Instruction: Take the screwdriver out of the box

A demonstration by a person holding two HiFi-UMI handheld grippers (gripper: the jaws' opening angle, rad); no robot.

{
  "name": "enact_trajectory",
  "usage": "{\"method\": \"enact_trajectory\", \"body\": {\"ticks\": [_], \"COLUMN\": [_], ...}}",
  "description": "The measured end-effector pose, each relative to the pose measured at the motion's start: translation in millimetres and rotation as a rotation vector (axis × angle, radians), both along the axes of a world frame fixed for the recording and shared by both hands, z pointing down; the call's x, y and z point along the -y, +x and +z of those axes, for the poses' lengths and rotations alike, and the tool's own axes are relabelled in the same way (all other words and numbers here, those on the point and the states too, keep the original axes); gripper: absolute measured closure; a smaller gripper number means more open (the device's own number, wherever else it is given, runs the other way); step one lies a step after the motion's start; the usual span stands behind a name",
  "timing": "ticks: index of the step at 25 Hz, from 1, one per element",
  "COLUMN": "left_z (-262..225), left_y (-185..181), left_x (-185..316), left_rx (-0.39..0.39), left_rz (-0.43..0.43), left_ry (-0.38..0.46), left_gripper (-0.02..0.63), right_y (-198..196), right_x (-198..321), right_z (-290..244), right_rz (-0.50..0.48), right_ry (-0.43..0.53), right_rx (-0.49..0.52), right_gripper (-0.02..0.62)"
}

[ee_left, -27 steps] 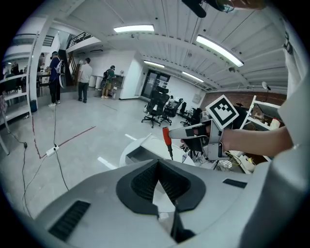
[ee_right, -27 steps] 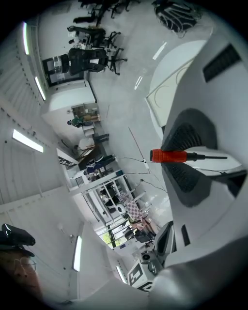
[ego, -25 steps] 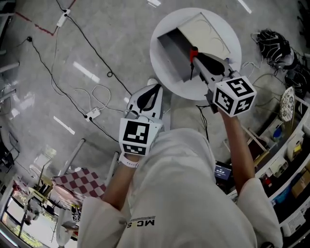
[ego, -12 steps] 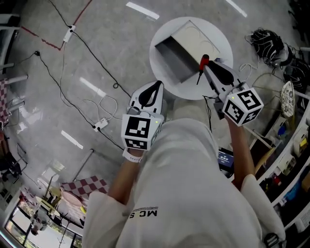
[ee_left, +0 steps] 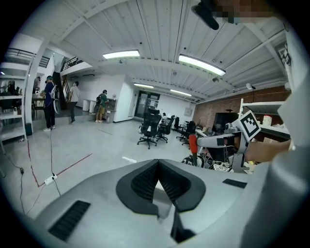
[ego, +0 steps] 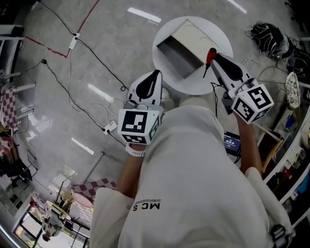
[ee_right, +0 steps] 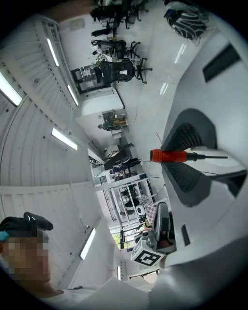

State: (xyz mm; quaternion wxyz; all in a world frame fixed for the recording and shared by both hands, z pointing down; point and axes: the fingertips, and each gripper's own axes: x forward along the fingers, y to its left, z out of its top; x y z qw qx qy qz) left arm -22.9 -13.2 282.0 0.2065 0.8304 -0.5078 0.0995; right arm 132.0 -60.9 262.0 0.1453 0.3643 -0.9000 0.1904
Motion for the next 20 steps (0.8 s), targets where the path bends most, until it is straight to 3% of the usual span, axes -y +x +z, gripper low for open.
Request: {"method": "enact_trajectory", "body": {"ticks": [9, 20], "left_z": [-25, -39], "left_y": [-13, 4], "left_x": [-4, 8], "left_rx": [0.017, 0.002], "left_rz": [0.004, 0.049], "left_ry": [0.05, 0.087], "left_gripper": [0.597, 0.597], "right_y": [15, 25], "right_x": [-15, -21], "right_z": [-49, -67], "right_rz": [0.051, 0.082], "right_ry": [0.099, 0.15], "right_rx": [0.048, 0.063], "right_gripper": [0.471, 0.471]}}
